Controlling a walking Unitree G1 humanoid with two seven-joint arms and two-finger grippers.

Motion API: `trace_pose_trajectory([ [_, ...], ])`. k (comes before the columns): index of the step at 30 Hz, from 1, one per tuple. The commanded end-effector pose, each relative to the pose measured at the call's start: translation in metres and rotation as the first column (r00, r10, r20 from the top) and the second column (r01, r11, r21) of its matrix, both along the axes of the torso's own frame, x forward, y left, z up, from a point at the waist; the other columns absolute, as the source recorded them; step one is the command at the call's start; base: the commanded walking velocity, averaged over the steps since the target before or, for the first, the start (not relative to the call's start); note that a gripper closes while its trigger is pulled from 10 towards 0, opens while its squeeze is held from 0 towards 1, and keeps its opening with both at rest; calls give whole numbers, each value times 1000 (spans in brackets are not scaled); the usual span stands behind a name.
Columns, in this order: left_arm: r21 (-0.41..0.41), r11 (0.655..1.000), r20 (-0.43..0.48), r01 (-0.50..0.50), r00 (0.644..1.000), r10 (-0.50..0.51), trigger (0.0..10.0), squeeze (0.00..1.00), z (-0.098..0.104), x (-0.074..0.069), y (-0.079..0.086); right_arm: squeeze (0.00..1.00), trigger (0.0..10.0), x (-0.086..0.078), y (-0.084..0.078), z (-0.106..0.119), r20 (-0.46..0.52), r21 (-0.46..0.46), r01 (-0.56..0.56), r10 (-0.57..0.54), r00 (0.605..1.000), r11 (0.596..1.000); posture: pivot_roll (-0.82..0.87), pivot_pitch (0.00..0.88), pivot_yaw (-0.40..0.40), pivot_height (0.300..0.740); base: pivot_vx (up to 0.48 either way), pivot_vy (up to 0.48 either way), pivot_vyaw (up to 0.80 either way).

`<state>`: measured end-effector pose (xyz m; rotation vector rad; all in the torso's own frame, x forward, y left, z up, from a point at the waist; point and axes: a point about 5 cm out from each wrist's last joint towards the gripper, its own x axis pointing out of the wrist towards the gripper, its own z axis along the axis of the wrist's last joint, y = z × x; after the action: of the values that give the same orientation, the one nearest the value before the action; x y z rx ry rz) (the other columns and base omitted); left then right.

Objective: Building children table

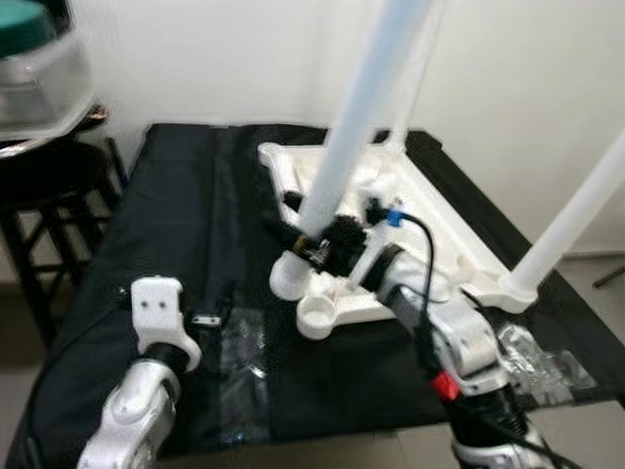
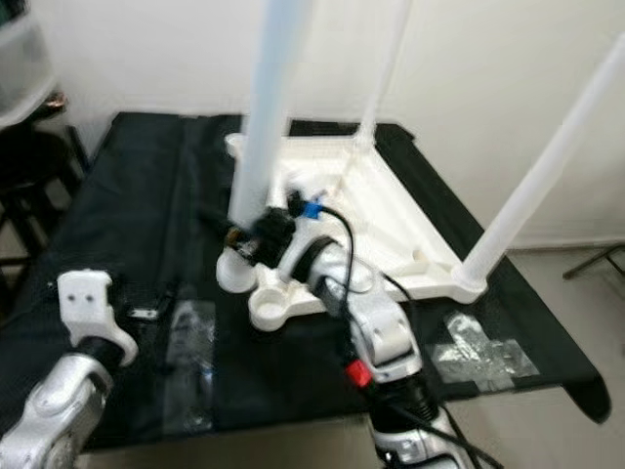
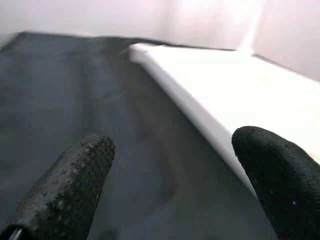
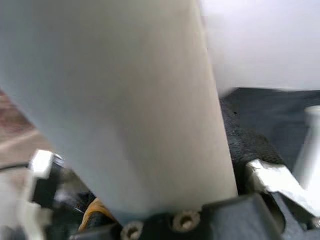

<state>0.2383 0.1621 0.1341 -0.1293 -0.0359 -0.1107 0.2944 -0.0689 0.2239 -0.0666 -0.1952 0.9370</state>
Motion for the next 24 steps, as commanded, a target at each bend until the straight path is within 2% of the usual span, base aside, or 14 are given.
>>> trace_pose_trajectory([
  [1, -9, 999, -9, 48, 999, -48, 10000, 0, -2, 1, -11, 0, 10000, 0, -5, -1, 12, -47, 12, -12, 1000, 999, -9, 0, -81, 740, 0, 0, 0],
  [7, 22, 998, -77, 64, 995, -62, 10000, 0, -14, -2, -14, 0, 10000, 0, -11, 1, 21, -65, 1, 0, 1000, 998, -18, 0, -74, 740, 0, 0, 0],
  [9, 10, 998, -92, 61, 994, -59, 10000, 0, -17, -6, -13, 0, 10000, 0, -15, 3, 24, -71, 8, -6, 1000, 997, -23, 0, -67, 740, 0, 480, 0],
  [11, 7, 998, -94, 58, 994, -57, 10000, 0, -18, -7, -13, 0, 10000, 0, -16, 3, 24, -71, 12, -10, 1000, 997, -22, 0, -67, 740, 0, 480, 0],
  [20, 26, 998, -102, 58, 993, -55, 10000, 0, -18, -13, -11, 0, 10000, -1, -24, 7, -6, -86, -39, 39, 999, 996, -19, 22, -67, 740, 0, 0, 0],
  [24, 36, 997, -112, 72, 991, -68, 10000, 0, -20, -15, -12, 0, 10000, 4, -30, 12, -7, -87, -24, 23, 1000, 996, -16, 26, -67, 740, 0, 0, 0],
])
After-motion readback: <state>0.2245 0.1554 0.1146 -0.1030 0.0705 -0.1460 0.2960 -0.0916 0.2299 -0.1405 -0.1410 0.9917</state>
